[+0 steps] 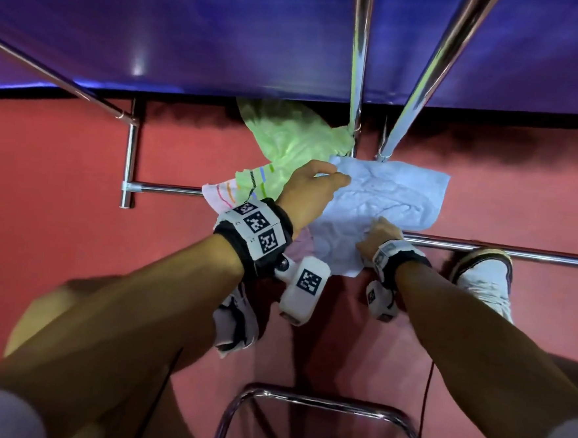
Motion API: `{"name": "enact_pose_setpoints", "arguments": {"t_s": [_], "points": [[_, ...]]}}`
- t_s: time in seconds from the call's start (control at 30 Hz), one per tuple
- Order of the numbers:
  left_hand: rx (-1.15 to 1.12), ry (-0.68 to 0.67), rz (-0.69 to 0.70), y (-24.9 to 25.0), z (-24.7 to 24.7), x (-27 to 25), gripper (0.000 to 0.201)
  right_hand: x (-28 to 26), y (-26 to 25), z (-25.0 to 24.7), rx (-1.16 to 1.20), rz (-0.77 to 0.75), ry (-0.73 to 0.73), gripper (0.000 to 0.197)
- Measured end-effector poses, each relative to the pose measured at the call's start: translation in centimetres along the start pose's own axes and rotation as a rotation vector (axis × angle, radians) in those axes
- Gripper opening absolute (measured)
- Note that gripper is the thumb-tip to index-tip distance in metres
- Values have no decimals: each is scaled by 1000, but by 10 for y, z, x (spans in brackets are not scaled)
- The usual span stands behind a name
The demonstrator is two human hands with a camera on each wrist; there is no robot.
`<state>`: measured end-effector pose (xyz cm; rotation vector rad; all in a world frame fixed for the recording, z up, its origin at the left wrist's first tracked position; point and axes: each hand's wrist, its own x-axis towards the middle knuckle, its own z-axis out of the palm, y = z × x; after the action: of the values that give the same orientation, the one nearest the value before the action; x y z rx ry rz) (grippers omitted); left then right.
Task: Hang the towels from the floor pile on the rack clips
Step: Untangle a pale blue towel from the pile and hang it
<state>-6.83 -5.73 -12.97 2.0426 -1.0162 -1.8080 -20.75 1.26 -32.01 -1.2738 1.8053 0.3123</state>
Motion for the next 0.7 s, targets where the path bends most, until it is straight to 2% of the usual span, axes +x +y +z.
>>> {"name": "enact_pose_setpoints", "arguments": {"t_s": [0.17,0.2,0.3,0.43,0.57,0.7], "points": [[-36,7,39,11,3,-6,26,-12,-7,-22,284,30,145,11],[-38,3,52,14,2,-8,23,-16,-11,-27,350,47,180,9],[-16,-29,103,21,1,-18,16,-37,-29,-52,532,-25,294,23],[20,-78,218,22,-4,-44,31,-83,-60,-98,702,-275,398,33],[47,-115,323,15,-10,-79,40,-141,-83,-139,830,-462,350,38],[89,-126,466,3,-20,-119,40,-206,-90,-155,823,-622,315,42]]}}
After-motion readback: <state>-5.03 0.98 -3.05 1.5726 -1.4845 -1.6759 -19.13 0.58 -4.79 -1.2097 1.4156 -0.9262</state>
